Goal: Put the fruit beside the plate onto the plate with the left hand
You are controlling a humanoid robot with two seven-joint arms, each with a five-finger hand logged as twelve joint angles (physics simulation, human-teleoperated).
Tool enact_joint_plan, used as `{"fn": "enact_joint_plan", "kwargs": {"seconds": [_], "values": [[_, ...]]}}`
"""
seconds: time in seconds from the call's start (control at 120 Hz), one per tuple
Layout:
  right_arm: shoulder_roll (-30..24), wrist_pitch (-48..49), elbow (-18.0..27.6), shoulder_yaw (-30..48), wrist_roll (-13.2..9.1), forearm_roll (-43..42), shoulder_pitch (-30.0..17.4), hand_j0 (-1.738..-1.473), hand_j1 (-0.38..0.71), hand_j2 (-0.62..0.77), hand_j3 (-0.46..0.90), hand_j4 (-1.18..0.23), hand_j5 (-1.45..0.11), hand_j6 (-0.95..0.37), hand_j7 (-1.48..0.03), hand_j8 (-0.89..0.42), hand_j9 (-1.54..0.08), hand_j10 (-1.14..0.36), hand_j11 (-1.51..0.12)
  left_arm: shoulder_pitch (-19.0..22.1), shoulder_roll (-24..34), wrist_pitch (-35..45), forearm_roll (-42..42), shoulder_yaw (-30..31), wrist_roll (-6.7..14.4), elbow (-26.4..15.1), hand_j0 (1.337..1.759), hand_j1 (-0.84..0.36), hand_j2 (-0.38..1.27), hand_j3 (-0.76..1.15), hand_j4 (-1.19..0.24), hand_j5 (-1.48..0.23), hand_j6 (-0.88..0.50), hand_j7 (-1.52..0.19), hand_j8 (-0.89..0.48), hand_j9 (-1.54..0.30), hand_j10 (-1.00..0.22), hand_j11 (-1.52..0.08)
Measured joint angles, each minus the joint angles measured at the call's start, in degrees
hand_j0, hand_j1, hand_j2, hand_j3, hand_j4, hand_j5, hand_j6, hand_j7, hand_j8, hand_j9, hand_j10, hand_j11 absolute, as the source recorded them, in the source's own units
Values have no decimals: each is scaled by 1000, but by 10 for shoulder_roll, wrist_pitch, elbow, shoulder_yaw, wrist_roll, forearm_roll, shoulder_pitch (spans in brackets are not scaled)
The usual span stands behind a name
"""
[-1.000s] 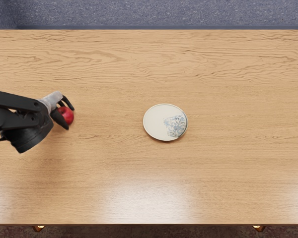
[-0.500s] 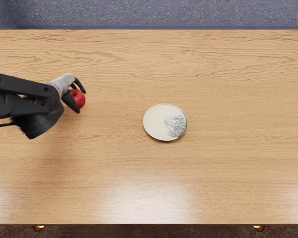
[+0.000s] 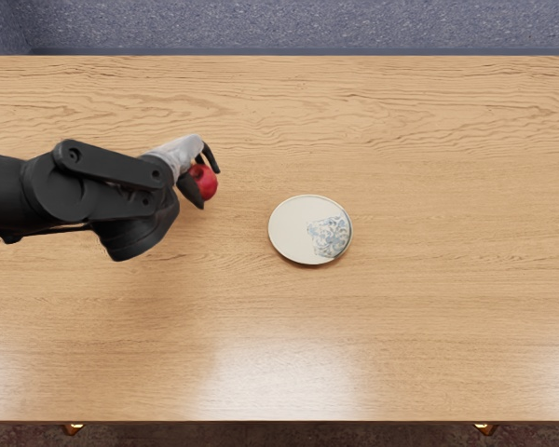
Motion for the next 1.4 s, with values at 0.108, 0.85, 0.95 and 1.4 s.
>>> {"fn": "enact_joint_plan", "kwargs": {"seconds": [0.108, 0.85, 0.95, 1.4], "values": [[0, 0, 0, 0, 0, 0, 0, -1658, -349, 0, 0, 0, 0, 0, 0, 0, 0, 0, 0, -7, -22, 0, -2, -1, 0, 13, 1657, -274, 223, 0, -556, -763, -458, -740, -462, -748, -565, -748], [0, 0, 0, 0, 0, 0, 0, -1658, -349, 0, 0, 0, 0, 0, 0, 0, 0, 0, 0, -19, -105, 0, -6, -10, 1, 56, 1656, -211, 136, 0, -561, -754, -498, -753, -489, -748, -564, -748], [0, 0, 0, 0, 0, 0, 0, -1658, -349, 0, 0, 0, 0, 0, 0, 0, 0, 0, 0, -20, -105, 0, -6, -13, 1, 58, 1656, -208, 133, 0, -561, -754, -500, -753, -491, -748, -565, -748], [0, 0, 0, 0, 0, 0, 0, -1658, -349, 0, 0, 0, 0, 0, 0, 0, 0, 0, 0, -15, -105, 0, -11, -37, 0, 56, 1656, -211, 138, 0, -565, -757, -496, -758, -487, -753, -568, -753]]}}
